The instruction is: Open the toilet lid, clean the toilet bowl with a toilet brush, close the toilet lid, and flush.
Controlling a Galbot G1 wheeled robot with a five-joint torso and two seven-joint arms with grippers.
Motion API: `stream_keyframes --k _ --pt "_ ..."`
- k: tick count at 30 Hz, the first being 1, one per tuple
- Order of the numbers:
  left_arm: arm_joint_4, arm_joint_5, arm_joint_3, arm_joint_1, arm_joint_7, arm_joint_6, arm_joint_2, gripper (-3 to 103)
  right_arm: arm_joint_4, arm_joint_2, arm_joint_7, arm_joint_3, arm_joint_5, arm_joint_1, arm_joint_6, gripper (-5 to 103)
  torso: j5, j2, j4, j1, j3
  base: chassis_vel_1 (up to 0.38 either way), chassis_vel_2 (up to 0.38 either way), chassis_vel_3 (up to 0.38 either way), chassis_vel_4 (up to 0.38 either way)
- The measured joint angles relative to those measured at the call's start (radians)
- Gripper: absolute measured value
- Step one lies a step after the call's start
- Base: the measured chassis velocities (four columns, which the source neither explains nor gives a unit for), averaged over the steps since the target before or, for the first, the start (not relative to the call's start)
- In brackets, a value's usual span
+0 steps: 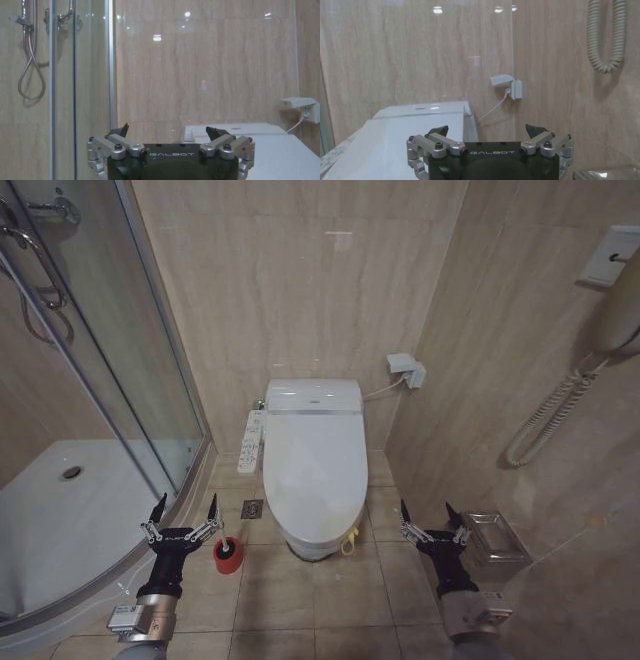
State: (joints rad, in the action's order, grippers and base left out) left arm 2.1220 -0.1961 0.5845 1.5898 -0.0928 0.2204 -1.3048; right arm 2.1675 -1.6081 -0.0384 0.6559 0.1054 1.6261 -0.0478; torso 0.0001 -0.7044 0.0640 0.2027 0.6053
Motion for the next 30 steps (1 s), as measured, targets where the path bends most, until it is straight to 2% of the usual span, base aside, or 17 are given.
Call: stream_keyframes --k 7,15,22,25,30 --pt "0.000 0.000 0.000 0.001 0.000 0.000 0.000 100 -0.012 0.000 0.014 0.000 -0.004 -0.003 0.003 100 -0.0002 0.000 0.0002 -0.001 0.000 0.021 -0.027 -0.031 0.033" --pt "0.000 0.000 0.000 0.000 0.000 0.000 0.000 100 -0.071 0.003 0.018 0.008 -0.048 -0.031 0.019 100 -0.0001 0.000 0.0001 0.001 0.001 -0.095 0.105 0.100 -0.111" --pt "0.000 0.000 0.000 0.000 0.000 0.000 0.000 100 -0.174 0.085 0.024 -0.019 -0.077 -0.050 0.047 100 -0.0001 0.000 0.0000 0.000 0.000 -0.038 0.037 0.022 -0.021" --pt "0.000 0.000 0.000 0.001 0.000 0.000 0.000 100 -0.237 0.135 0.049 -0.053 -0.092 -0.052 0.049 100 0.0000 0.000 0.0001 0.000 0.000 0.040 -0.050 -0.048 0.050" --pt "0.000 0.000 0.000 0.001 0.000 0.000 0.000 100 -0.308 0.175 0.056 -0.089 -0.101 -0.049 0.046 100 0.0000 0.000 0.0000 0.000 0.000 0.008 -0.009 -0.011 0.007"
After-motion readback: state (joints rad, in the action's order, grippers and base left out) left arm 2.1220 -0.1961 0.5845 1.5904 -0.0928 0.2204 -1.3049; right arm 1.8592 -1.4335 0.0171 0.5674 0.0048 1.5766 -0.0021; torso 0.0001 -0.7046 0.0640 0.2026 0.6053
